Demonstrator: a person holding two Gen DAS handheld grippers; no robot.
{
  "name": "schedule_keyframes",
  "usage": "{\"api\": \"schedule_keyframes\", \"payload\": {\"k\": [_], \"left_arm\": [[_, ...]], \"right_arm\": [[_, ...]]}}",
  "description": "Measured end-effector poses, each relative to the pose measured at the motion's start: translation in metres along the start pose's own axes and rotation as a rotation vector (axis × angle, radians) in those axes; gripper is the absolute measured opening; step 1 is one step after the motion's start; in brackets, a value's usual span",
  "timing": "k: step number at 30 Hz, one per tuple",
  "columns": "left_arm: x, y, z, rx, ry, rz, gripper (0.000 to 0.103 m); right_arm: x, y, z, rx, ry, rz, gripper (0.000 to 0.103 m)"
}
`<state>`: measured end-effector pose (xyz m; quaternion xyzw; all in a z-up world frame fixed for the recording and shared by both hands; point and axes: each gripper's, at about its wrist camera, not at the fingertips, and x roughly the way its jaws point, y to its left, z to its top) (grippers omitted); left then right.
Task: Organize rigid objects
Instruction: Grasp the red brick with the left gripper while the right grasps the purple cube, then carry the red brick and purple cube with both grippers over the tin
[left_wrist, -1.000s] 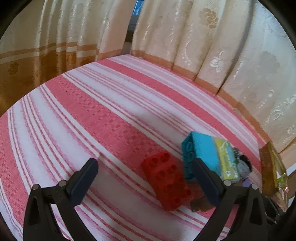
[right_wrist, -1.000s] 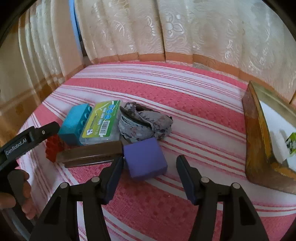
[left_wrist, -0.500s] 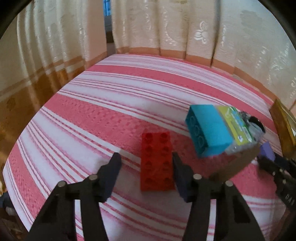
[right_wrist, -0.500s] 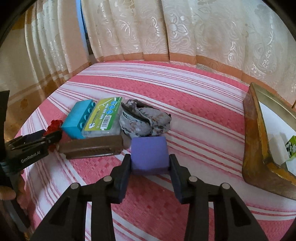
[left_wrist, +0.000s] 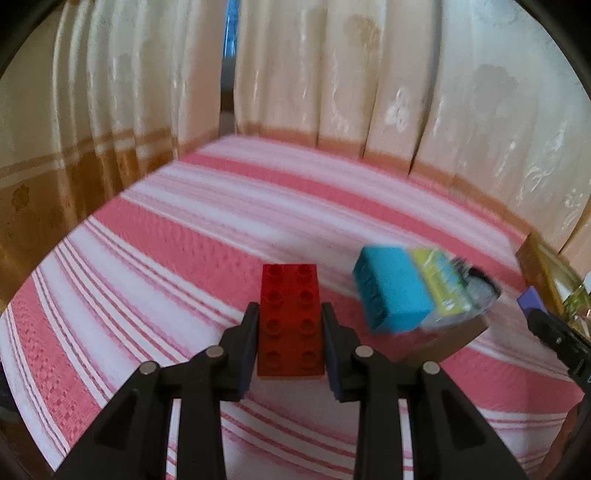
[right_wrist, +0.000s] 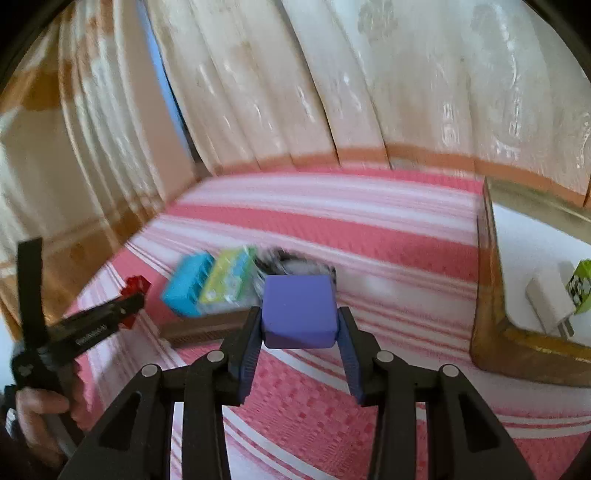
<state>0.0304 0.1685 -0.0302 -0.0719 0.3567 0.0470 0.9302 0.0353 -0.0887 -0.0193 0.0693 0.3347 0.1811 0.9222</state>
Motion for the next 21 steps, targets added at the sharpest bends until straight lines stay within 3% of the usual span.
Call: {"api": "schedule_keyframes", "payload": {"k": [3, 7, 21], "left_arm": [[-0.014, -0.010, -0.001, 0.008, -0.079, -0.032, 0.031], [-0.024, -0.034, 0.000, 0.040, -0.122, -0.087, 0.031], [-0.035, -0.145, 0.002, 0.203, -0.166, -0.205, 0.031]], "right_arm": [[-0.016, -0.002, 0.003, 0.019, -0.072, 0.063, 0.042], [-0.031, -0.008, 0.005, 0.037, -0.132, 0.088, 0.043], [-0.065, -0.056, 0.006, 0.088, -0.252, -0.026, 0.043]]}}
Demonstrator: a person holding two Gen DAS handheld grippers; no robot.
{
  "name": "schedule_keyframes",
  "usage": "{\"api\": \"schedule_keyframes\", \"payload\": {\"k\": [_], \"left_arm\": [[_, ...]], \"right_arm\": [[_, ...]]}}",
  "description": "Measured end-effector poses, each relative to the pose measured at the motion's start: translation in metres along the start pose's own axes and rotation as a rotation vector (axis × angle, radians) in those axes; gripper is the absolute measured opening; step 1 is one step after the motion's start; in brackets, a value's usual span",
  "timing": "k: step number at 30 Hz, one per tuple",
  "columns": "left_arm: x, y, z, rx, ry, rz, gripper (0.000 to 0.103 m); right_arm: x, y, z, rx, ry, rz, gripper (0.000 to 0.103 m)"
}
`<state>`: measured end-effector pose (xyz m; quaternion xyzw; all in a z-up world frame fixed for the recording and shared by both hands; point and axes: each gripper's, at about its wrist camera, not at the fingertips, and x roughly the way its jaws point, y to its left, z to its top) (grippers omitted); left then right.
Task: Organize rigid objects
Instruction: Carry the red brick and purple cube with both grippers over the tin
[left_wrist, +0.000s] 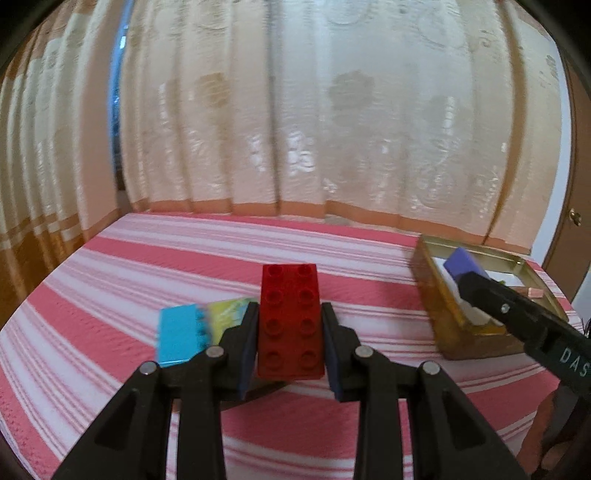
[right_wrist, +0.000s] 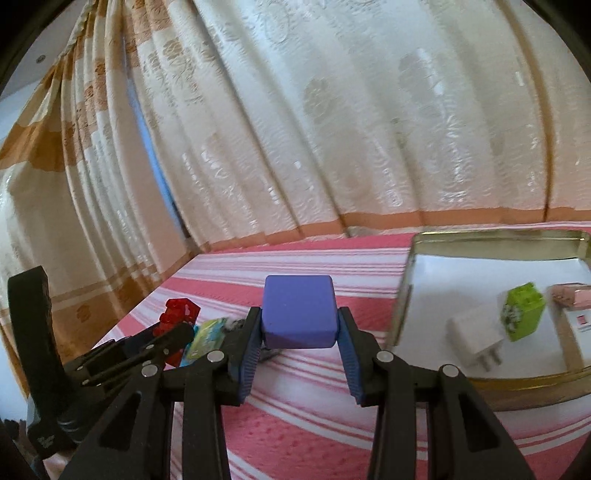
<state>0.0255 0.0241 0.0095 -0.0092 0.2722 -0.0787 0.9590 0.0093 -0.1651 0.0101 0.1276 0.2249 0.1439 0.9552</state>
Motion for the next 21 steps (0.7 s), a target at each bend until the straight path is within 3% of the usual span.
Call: {"api": "schedule_keyframes", "payload": {"k": [8, 21], "left_arm": [[0.004, -0.048, 0.012, 0.067, -0.031, -0.046, 0.031], [0.014, -0.087, 0.019, 0.110, -0.032, -0.082, 0.031]], "right_arm": [[-0.019, -0.038, 0.006, 0.022, -0.057, -0.093, 0.043], [-0.036, -0.076, 0.014, 0.045, -0.085, -0.182, 0.043]]}}
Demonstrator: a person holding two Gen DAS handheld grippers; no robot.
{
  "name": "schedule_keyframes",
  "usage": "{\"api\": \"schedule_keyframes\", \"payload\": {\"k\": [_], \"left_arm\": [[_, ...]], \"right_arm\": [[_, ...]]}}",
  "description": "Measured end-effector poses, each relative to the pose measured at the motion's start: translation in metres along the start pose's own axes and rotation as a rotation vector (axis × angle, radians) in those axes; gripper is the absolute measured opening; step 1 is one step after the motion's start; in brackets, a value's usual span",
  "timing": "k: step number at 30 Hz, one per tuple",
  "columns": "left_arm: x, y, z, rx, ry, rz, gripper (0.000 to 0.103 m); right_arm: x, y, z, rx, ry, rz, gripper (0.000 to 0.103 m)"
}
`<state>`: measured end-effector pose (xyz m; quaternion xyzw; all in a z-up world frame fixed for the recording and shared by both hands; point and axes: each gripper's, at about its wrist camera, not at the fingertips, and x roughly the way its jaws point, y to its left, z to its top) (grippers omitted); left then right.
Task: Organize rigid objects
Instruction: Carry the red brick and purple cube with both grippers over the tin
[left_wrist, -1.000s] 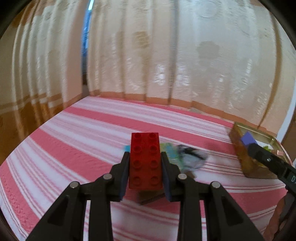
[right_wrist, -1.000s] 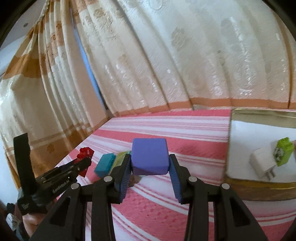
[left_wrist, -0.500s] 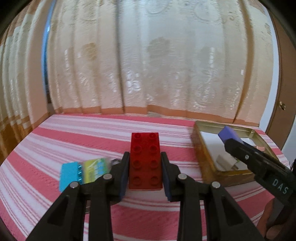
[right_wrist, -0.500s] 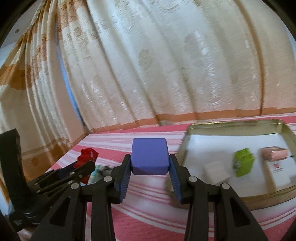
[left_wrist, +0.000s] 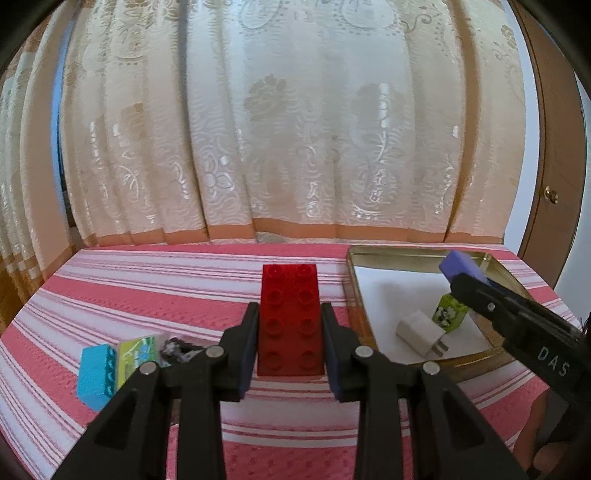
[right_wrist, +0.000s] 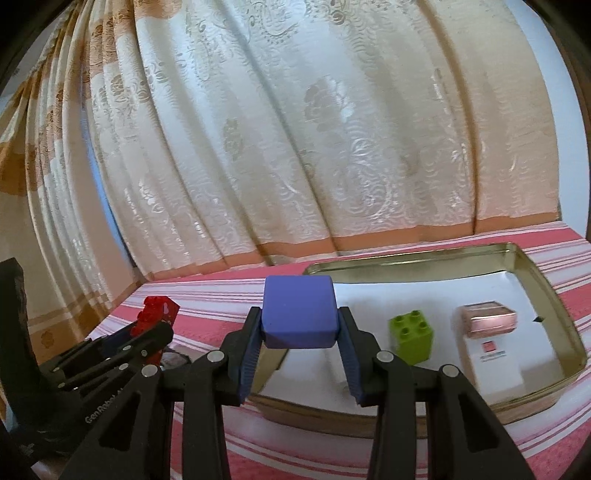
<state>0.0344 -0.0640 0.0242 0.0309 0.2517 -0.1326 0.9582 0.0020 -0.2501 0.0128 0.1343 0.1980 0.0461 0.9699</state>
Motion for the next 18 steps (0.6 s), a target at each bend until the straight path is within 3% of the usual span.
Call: {"api": "schedule_keyframes", "payload": {"k": [18], "left_arm": [[0.027, -0.070, 0.010, 0.087, -0.019, -0.074, 0.031]], "right_arm": [[-0.013, -0.068, 0.012, 0.055, -0.035, -0.151, 0.043]]}}
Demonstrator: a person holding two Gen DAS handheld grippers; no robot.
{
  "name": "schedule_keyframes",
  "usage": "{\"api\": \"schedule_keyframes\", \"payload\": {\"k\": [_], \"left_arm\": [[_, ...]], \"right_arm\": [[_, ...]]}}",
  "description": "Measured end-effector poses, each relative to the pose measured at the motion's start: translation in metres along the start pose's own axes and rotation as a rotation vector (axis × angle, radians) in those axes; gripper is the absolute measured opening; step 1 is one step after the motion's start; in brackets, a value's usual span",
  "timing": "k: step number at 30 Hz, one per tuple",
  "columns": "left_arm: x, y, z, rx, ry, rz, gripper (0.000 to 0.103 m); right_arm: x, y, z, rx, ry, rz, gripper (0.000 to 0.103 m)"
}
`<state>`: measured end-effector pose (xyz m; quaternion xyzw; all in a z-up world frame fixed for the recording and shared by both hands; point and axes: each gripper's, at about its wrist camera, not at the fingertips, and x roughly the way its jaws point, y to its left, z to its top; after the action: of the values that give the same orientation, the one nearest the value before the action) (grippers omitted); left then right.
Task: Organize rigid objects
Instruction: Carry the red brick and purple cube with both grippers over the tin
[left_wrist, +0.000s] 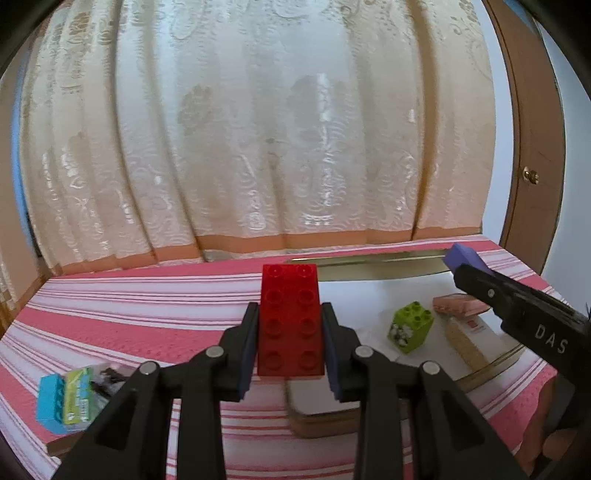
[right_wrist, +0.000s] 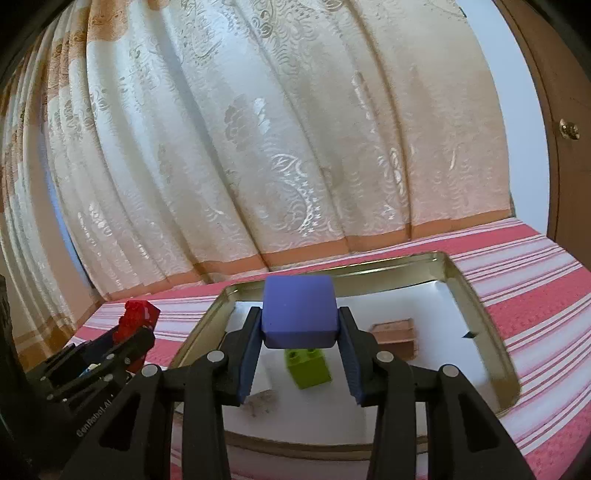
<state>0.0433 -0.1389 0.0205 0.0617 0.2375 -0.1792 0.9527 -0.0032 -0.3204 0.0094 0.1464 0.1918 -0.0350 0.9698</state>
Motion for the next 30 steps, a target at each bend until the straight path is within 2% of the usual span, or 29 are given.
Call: {"api": "schedule_keyframes", "payload": {"k": [8, 17, 20, 22, 27, 30], "left_arm": [[0.013, -0.024, 0.002, 0.026, 0.007, -0.025, 0.031], [0.031, -0.049, 0.003, 0.046, 0.029, -0.051, 0.031], [0.040, -0.060, 0.000, 0.063, 0.046, -0.064, 0.031], [0.043, -0.066, 0.000, 0.070, 0.053, -0.068, 0.031], [0.047, -0.075, 0.001, 0.085, 0.061, -0.076, 0.031], [0.052, -0.078, 0.002, 0.090, 0.083, -0.074, 0.031]], "right_arm": [[0.000, -0.021, 0.004, -0.008, -0.005, -0.050, 0.043], [-0.003, -0.061, 0.013, -0.027, -0.008, -0.185, 0.043], [0.002, -0.075, 0.013, 0.010, 0.023, -0.195, 0.043], [0.006, -0.078, 0.013, 0.032, 0.045, -0.171, 0.043], [0.009, -0.067, 0.009, -0.024, 0.061, -0.201, 0.043], [0.009, -0.069, 0.007, -0.004, 0.073, -0.201, 0.043]]}}
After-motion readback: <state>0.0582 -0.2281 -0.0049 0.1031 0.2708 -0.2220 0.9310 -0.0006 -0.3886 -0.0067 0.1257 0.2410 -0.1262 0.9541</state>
